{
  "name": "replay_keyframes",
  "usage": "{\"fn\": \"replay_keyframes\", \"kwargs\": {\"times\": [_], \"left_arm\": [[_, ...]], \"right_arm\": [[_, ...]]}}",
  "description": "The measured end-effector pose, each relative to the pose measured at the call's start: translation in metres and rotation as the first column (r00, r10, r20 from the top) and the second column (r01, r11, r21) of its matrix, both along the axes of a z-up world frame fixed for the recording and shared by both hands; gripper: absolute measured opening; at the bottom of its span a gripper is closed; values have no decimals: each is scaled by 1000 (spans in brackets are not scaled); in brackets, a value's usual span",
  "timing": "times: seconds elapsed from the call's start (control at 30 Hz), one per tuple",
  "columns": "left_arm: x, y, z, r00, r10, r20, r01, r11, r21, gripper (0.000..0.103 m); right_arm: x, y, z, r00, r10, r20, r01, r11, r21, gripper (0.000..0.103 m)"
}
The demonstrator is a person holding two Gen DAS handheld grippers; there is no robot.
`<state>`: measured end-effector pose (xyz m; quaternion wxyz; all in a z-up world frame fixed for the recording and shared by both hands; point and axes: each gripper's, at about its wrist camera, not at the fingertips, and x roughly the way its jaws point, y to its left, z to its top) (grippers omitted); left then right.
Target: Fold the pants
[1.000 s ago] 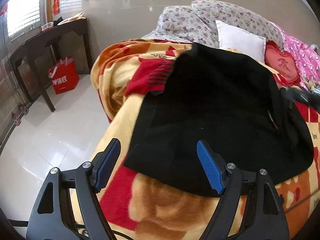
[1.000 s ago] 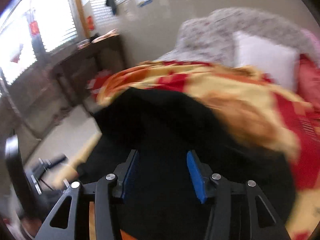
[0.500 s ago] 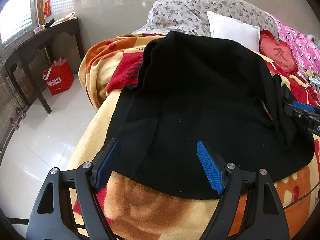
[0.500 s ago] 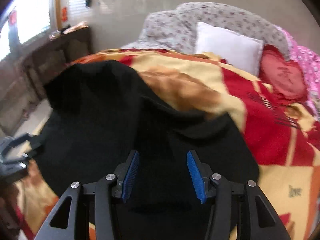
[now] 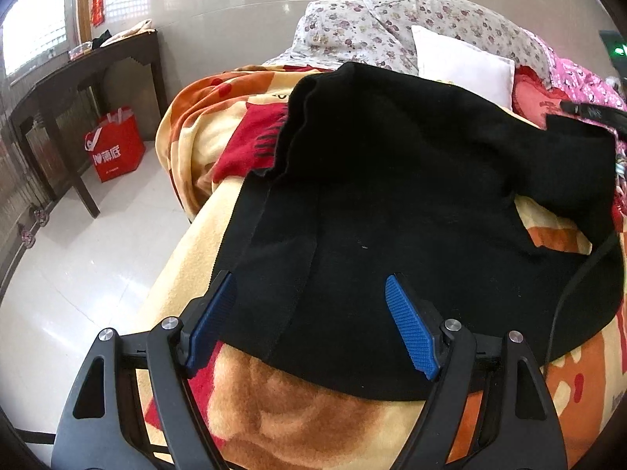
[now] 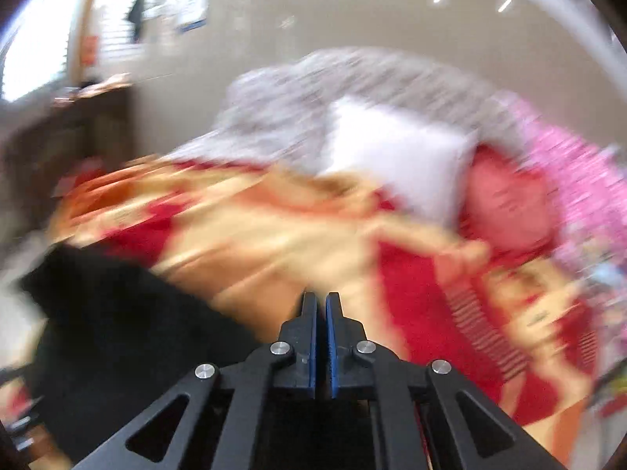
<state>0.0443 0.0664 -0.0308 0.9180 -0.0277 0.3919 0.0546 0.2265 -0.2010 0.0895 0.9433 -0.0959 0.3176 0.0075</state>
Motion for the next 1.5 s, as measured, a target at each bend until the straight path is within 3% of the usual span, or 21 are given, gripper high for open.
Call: {"fn": "replay_keyframes", "kwargs": {"times": [0.03, 0.1, 0.13, 0.2, 0.23, 0.27, 0.33, 0.5, 0.57, 0.67, 0.7, 0.77, 0.83, 0.93, 1.0, 1.1, 1.2, 1.23, 1.33, 1.43, 1.5], "left_arm": [[0, 0, -1, 1000, 0, -3, 0, 1000, 3, 79], [2, -1, -4, 1000, 0, -15, 0, 1000, 10, 79], [2, -1, -4, 1000, -1, -17, 1, 1000, 11, 79], [2, -1, -4, 1000, -3, -15, 3, 1000, 5, 79], [3, -1, -3, 1000, -3, -15, 3, 1000, 3, 79], [2, 0, -3, 1000, -4, -13, 4, 1000, 0, 79], [2, 1, -2, 1000, -3, -9, 3, 1000, -3, 79], [1, 0, -3, 1000, 1, -16, -1, 1000, -1, 79], [-2, 0, -2, 1000, 2, -14, -2, 1000, -7, 79], [-6, -3, 0, 1000, 0, -14, 0, 1000, -2, 79], [-7, -3, 0, 1000, 0, -13, 0, 1000, 1, 79], [-10, -4, 1, 1000, 1, -13, -1, 1000, 1, 79], [-13, -3, 3, 1000, 3, -8, -3, 1000, -5, 79], [-18, 1, 3, 1000, 9, -6, -9, 1000, -7, 79], [-22, 7, 2, 1000, 7, -11, -8, 999, -42, 79], [-26, 20, -2, 1000, 4, -29, -8, 988, -157, 79], [-30, 35, -9, 998, 20, -52, -34, 960, -277, 79], [-32, 41, -12, 997, 31, -65, -50, 948, -314, 79], [-37, 56, -17, 993, 72, -96, -105, 913, -395, 79], [-44, 74, -28, 984, 134, -120, -177, 836, -519, 79], [-43, 79, -29, 980, 166, -109, -199, 806, -558, 79]], "right_arm": [[14, -11, -1, 999, -46, 23, 46, 999, -11, 4], [39, -28, -10, 997, -37, -61, 40, 998, 42, 4], [43, -34, -13, 995, -25, -101, 32, 997, 69, 4], [26, -46, -10, 996, 5, -86, 4, 994, 107, 9], [10, -52, -7, 998, 11, -68, -2, 993, 118, 24], [-10, -62, -5, 998, 11, -65, -2, 990, 139, 47], [-46, -80, -3, 997, 27, -77, -11, 980, 199, 60], [-118, -75, -28, 979, 115, -170, -75, 972, 224, 60], [-131, -59, -43, 966, 158, -206, -124, 978, 167, 60], [-136, -25, -72, 947, 187, -261, -195, 981, -6, 59], [-134, -22, -79, 946, 182, -267, -198, 980, -32, 54], [-129, -19, -89, 949, 176, -262, -197, 979, -54, 14], [-128, -35, -87, 960, 126, -252, -133, 991, -12, 10], [-153, -84, -62, 979, 57, -194, -26, 987, 157, 9], [-183, -138, -49, 985, -53, -163, 102, 946, 308, 9], [-226, -213, -68, 952, -222, -209, 298, 821, 487, 9], [-245, -242, -110, 920, -206, -332, 376, 700, 607, 17], [-250, -244, -116, 922, -197, -334, 374, 679, 632, 22], [-261, -242, -118, 931, -193, -311, 356, 673, 648, 46], [-261, -239, -119, 936, -167, -310, 339, 664, 666, 49], [-253, -237, -121, 936, -160, -314, 339, 656, 674, 49]]}}
